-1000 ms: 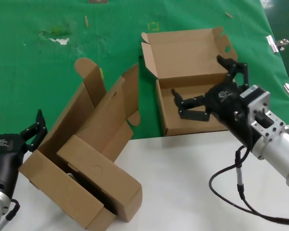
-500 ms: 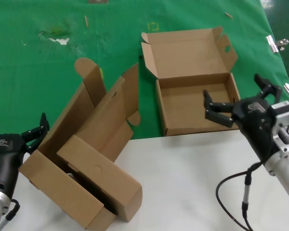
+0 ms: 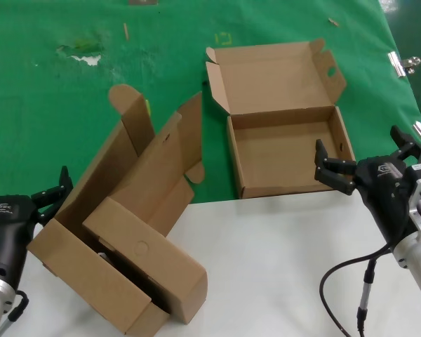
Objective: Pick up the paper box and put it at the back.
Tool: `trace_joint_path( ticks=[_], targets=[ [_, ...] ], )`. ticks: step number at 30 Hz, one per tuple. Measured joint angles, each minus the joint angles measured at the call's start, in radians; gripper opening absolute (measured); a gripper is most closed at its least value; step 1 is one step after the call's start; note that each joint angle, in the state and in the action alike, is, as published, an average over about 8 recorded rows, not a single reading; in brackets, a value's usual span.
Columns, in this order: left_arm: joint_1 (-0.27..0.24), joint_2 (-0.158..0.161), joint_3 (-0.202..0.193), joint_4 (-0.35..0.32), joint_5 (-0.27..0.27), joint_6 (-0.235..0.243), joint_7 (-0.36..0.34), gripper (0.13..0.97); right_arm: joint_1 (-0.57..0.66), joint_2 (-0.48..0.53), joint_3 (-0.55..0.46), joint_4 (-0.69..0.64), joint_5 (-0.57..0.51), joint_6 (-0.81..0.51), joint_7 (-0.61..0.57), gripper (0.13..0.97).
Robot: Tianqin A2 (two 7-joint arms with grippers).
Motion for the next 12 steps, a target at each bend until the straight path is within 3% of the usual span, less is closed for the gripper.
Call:
trace_joint_path(
  ticks=[12],
  targets=[
    [0.0, 0.0, 0.0, 0.0, 0.0, 0.0, 0.0, 0.966, 0.0, 0.0, 0.0, 0.0, 0.0, 0.0, 0.0, 0.966]
  ],
)
